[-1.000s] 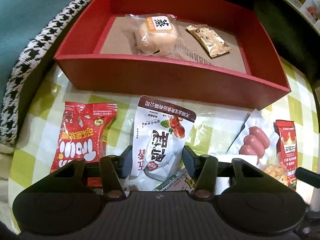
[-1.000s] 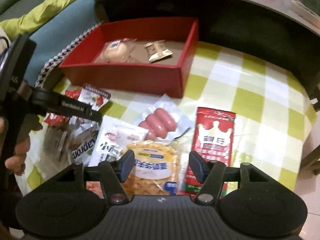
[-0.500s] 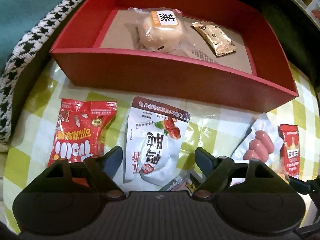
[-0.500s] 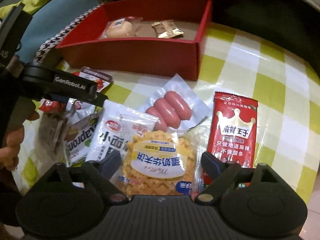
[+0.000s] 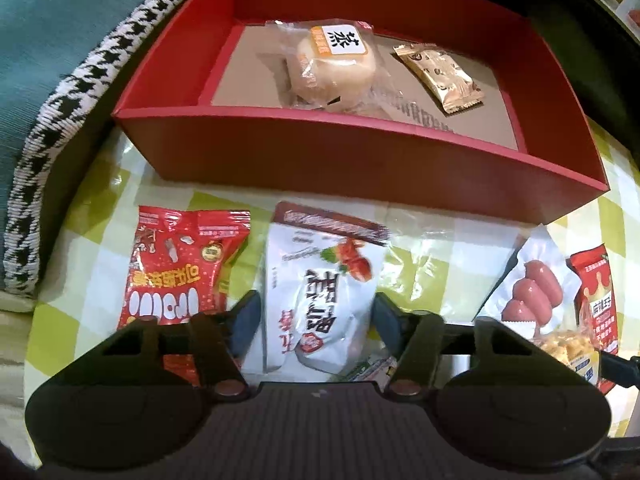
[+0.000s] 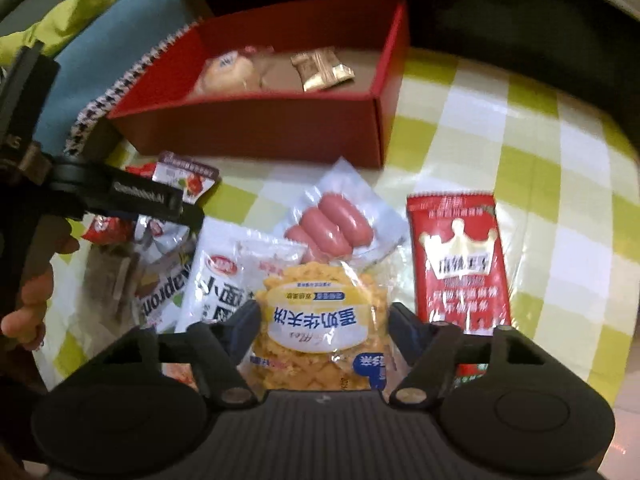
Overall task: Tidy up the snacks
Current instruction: 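Grasp the waffle-cookie bag with the right gripper while the left gripper grasps the white jerky bag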
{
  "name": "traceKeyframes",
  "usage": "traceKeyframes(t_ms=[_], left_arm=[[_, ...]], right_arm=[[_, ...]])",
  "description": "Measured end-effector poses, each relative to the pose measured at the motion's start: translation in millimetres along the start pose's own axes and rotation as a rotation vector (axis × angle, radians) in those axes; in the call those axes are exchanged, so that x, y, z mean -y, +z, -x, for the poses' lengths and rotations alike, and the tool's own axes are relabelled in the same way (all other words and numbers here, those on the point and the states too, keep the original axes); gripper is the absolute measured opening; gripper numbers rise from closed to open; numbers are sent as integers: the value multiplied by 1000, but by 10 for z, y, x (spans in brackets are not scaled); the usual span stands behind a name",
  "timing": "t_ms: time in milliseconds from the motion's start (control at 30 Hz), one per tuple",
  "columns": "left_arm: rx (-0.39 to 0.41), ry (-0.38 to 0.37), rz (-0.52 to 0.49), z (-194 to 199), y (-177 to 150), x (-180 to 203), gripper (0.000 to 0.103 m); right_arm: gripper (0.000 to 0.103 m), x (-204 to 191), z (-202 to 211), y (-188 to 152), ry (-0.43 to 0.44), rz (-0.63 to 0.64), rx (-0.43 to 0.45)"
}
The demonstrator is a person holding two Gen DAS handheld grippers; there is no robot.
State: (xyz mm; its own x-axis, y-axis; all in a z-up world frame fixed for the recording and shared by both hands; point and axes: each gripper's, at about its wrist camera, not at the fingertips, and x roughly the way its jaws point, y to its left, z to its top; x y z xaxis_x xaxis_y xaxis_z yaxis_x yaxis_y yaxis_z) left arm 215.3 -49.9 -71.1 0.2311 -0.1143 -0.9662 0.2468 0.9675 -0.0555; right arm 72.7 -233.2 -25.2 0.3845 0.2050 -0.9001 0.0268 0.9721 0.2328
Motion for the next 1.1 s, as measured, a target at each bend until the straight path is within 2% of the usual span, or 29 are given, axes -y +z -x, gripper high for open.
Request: traceKeyframes(t_ms=[100,167,300,400,567,633,700,800,867,933,1000,1100], left_arm=[[-3,-13,20,13,6,-49,61],[1,-16,28,27,11,-55,60],[9,-18,25,54,6,-36,61],[1,-8,22,63,-31,-47,61],[5,9,16,9,-33,3,74],[4,-5,32,-7,-22,-2,80],[4,-5,35,-17,-14,-2,81],[-2,-3,24,-51,-14,-4,88],[-1,4,14,-76,-10,20,88],[-1,3,13,-84,-13,21,88],[-7,-3,3,-93,-16,20,88],[-8,1,-1,-96,-15,-2,84]], right_arm=[[68,-19,40,16,-1,14,16],[58,2,76,25,2,4,33],[52,75,113,67,-9,-8,40],[56,153,64,63,21,-46,20],[86,114,55,53,77,-37,4],[89,13,28,37,64,11,3],[89,-79,-50,11,19,67,-11],[97,-212,-123,-73,-24,175,-14],[100,-237,-158,-119,-48,199,-1],[100,-169,-204,-100,-42,164,-17],[92,-78,-224,-78,-42,121,-41],[85,-99,-161,-103,-53,143,-20]])
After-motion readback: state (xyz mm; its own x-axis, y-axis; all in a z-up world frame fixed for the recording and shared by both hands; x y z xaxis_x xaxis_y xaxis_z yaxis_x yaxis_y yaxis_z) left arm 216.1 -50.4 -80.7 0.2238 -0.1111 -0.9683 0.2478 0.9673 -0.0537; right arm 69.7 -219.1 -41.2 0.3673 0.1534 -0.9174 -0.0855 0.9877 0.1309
